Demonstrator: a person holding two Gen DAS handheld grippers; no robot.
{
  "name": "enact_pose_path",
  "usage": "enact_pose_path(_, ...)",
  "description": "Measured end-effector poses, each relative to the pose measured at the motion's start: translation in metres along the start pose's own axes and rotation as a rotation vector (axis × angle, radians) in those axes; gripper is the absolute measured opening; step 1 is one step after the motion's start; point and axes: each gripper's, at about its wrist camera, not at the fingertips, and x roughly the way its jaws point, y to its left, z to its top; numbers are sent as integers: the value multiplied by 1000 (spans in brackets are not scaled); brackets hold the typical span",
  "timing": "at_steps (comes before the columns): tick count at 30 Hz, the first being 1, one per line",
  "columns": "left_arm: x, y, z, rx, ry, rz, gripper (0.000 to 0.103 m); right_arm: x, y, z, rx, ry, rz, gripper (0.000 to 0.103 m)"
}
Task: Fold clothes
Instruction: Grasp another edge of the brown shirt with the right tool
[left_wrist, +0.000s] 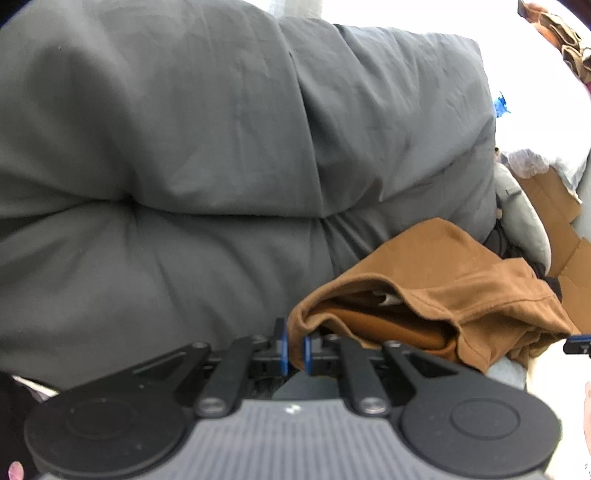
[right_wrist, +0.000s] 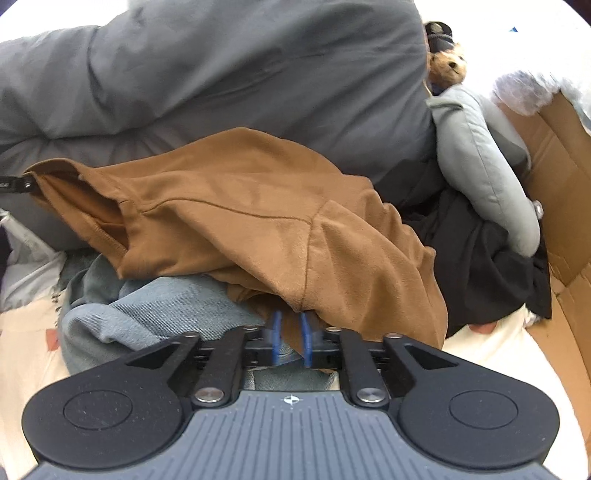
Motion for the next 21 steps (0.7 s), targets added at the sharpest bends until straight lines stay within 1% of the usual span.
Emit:
enact_pose_path(1, 0, 0, 0, -1, 1, -1, 9, -3, 0, 2, -10, -6, 9, 36)
enact_pose_path(5, 1, -1, -4, -6, 5, -2, 9, -11, -1, 15, -70, -32, 22, 37)
enact_pose_path(7, 2, -1, -5, -4, 8, -3, 9, -7, -3, 25, -111, -25, 29, 37)
enact_pose_path(12, 3, -1, -5, 2, 9, -4, 9, 11, -1, 48, -238, -7, 7, 37)
enact_pose_path(15, 4, 0, -5, 6, 9, -1, 9, 22, -2, 57, -276, 23, 23, 48)
enact_pose_path(18, 4, 2, -6, -3, 10, -2, 9, 31, 3, 58, -384, 40, 24, 48)
enact_pose_path(21, 6, 2, -7, -6, 13, -5, 9, 39, 7, 60, -463, 58, 30, 50)
